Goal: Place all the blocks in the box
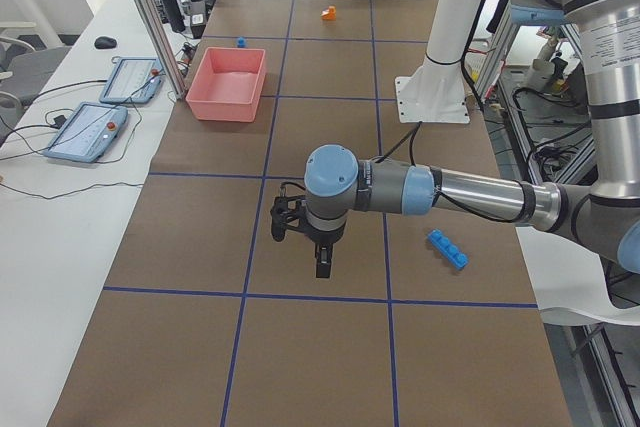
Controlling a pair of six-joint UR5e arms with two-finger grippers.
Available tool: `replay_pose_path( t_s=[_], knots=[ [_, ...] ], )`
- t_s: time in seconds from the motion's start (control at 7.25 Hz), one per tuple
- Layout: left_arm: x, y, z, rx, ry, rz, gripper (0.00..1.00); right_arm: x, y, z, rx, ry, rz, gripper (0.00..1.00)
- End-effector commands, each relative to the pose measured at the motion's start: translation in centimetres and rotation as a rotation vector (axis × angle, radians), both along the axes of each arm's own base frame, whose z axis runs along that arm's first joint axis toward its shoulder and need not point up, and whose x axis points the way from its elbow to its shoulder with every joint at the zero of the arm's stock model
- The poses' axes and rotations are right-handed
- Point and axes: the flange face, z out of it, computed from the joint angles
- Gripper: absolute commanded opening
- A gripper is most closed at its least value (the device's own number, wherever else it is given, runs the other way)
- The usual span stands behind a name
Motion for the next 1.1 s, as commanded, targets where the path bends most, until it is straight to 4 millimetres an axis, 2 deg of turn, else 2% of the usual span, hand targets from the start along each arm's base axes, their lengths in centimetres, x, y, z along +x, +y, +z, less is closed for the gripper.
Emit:
replay_pose_path(
  t_s=[0.0,0.69,0.83,0.97],
  knots=[
    [0.0,0.4,0.2,-0.007,0.002,-0.002,1.00,-0.1,0.4,0.4,-0.010,-0.004,-0.001,1.00],
    [0.2,0.2,1.0,-0.018,0.004,0.003,1.00,-0.3,0.6,0.5,-0.031,-0.045,0.001,1.00],
    [0.3,0.3,0.7,-0.015,0.028,0.007,1.00,-0.4,0.6,2.1,-0.057,-0.039,-0.005,1.00],
    [1.0,0.7,0.5,-0.024,0.118,0.014,1.00,-0.4,0.5,2.2,-0.052,-0.040,-0.004,1.00]
  ],
)
